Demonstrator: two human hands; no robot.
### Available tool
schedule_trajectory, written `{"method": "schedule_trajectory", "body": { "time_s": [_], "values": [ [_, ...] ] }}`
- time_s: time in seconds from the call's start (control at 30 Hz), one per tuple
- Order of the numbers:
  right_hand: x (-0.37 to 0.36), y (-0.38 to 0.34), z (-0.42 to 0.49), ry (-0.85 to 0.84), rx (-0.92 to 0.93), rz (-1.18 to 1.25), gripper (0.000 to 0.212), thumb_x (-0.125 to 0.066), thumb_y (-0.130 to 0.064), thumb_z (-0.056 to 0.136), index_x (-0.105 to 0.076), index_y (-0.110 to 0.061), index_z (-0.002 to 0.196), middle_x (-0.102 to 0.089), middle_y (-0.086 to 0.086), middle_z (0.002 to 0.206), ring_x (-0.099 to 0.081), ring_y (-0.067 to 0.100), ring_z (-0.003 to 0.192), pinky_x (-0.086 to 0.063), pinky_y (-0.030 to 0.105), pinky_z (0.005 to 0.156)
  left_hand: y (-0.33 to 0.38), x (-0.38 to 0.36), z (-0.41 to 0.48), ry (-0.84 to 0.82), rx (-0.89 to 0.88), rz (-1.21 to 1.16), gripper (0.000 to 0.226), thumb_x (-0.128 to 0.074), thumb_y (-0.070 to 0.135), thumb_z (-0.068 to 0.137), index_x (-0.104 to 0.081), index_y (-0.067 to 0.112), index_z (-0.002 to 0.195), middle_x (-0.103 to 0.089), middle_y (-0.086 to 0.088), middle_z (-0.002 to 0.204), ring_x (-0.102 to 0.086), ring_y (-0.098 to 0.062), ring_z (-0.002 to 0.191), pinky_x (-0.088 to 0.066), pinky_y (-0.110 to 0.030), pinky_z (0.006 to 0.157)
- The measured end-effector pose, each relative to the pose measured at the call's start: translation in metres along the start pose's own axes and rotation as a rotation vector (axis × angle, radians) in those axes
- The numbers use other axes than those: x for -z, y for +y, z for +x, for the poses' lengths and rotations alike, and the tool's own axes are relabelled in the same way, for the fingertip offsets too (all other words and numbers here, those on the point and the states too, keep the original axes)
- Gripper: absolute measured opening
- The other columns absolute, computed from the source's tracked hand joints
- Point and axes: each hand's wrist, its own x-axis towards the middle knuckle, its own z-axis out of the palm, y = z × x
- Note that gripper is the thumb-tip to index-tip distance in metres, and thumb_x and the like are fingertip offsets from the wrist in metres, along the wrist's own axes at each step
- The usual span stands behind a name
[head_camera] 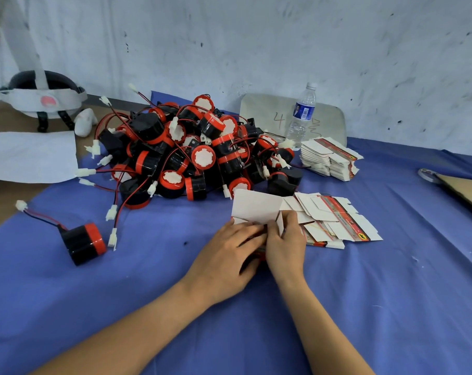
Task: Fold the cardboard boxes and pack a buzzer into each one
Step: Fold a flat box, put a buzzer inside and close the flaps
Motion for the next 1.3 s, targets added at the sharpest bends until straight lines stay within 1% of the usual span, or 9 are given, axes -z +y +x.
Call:
{"method": "schedule_trajectory", "body": {
  "time_s": [0.17, 0.23, 0.37, 0.47, 0.67, 0.8, 0.93, 1.07, 1.3],
  "values": [
    [0.002, -0.005, -0.008, -0.087, -0.011, 0.181, 0.031, -0.045, -0.054, 0.093, -0.059, -0.027, 0.085, -0.065, -0.014, 0.083, -0.06, 0.009, 0.083, -0.045, 0.026, 0.074, 0.005, -0.002, 0.001, -0.051, 0.011, 0.046, 0.048, -0.064, 0.029, 0.084, -0.057, 0.022, 0.131, -0.055, 0.007, 0.138, -0.042, -0.015, 0.133, -0.016, -0.038, 0.118],
    [0.005, -0.009, -0.006, -0.171, -0.139, 0.455, 0.049, -0.036, -0.057, 0.094, -0.07, -0.022, 0.102, -0.073, -0.004, 0.1, -0.067, 0.013, 0.095, -0.053, 0.028, 0.08, 0.004, -0.003, 0.002, -0.049, 0.026, 0.042, 0.044, -0.059, 0.031, 0.088, -0.057, 0.024, 0.131, -0.052, 0.006, 0.141, -0.04, -0.014, 0.134, -0.013, -0.038, 0.12],
    [0.014, -0.006, 0.003, -0.32, -0.218, 0.465, 0.05, -0.029, -0.044, 0.103, -0.071, -0.018, 0.107, -0.075, 0.0, 0.091, -0.068, 0.004, 0.078, -0.051, 0.015, 0.061, 0.003, -0.001, 0.003, -0.024, 0.04, 0.061, 0.036, -0.061, 0.032, 0.085, -0.066, 0.022, 0.12, -0.06, 0.005, 0.129, -0.049, -0.015, 0.125, -0.012, -0.036, 0.117],
    [0.016, -0.001, 0.005, -0.353, -0.098, 0.314, 0.036, -0.043, -0.028, 0.103, -0.062, 0.003, 0.1, -0.064, 0.02, 0.089, -0.057, 0.01, 0.08, -0.047, 0.026, 0.074, 0.002, -0.001, 0.004, 0.0, 0.053, 0.057, 0.032, -0.06, 0.038, 0.085, -0.067, 0.022, 0.113, -0.062, 0.008, 0.123, -0.051, -0.013, 0.122, -0.008, -0.037, 0.12],
    [0.014, -0.002, 0.004, -0.42, 0.005, 0.364, 0.017, -0.054, -0.006, 0.097, -0.068, -0.015, 0.104, -0.074, -0.006, 0.097, -0.067, 0.002, 0.093, -0.049, 0.012, 0.076, -0.002, 0.002, 0.007, 0.02, 0.033, 0.003, 0.041, -0.056, 0.045, 0.088, -0.066, 0.021, 0.119, -0.064, 0.007, 0.12, -0.048, -0.014, 0.121, 0.003, -0.027, 0.12],
    [0.012, 0.0, 0.002, -0.384, 0.003, 0.346, 0.016, -0.057, -0.006, 0.095, -0.068, -0.017, 0.097, -0.074, -0.012, 0.087, -0.066, -0.003, 0.08, -0.048, 0.01, 0.066, -0.008, 0.0, 0.006, 0.136, 0.141, -0.311, 0.022, -0.076, 0.031, 0.08, -0.072, 0.019, 0.098, -0.066, 0.011, 0.112, -0.056, -0.004, 0.11, -0.018, -0.026, 0.118],
    [0.007, 0.002, 0.002, -0.279, 0.02, 0.229, 0.016, -0.06, -0.006, 0.093, -0.068, -0.019, 0.089, -0.073, -0.006, 0.084, -0.065, 0.003, 0.077, -0.05, 0.015, 0.067, -0.01, 0.005, 0.0, 0.204, 0.222, -0.428, 0.033, -0.076, 0.029, 0.08, -0.053, 0.033, 0.104, -0.046, 0.022, 0.113, -0.051, 0.007, 0.104, -0.042, -0.01, 0.088],
    [0.004, 0.002, -0.003, -0.201, 0.098, 0.097, 0.008, -0.06, -0.01, 0.093, -0.064, -0.016, 0.088, -0.068, -0.001, 0.084, -0.059, 0.008, 0.073, -0.046, 0.02, 0.065, -0.002, 0.002, 0.0, 0.171, 0.061, -0.218, 0.017, -0.067, 0.02, 0.086, -0.073, 0.013, 0.1, -0.065, -0.001, 0.108, -0.061, -0.02, 0.104, -0.042, -0.033, 0.099],
    [0.015, -0.013, -0.008, -0.102, 0.058, 0.427, 0.028, -0.053, -0.041, 0.086, -0.05, -0.023, 0.065, -0.046, -0.003, 0.072, -0.045, 0.01, 0.07, -0.039, 0.026, 0.067, -0.004, 0.003, 0.002, -0.022, -0.016, -0.145, 0.032, -0.071, 0.039, 0.082, -0.068, 0.014, 0.1, -0.06, -0.005, 0.122, -0.053, -0.017, 0.119, -0.008, -0.045, 0.121]
  ]
}}
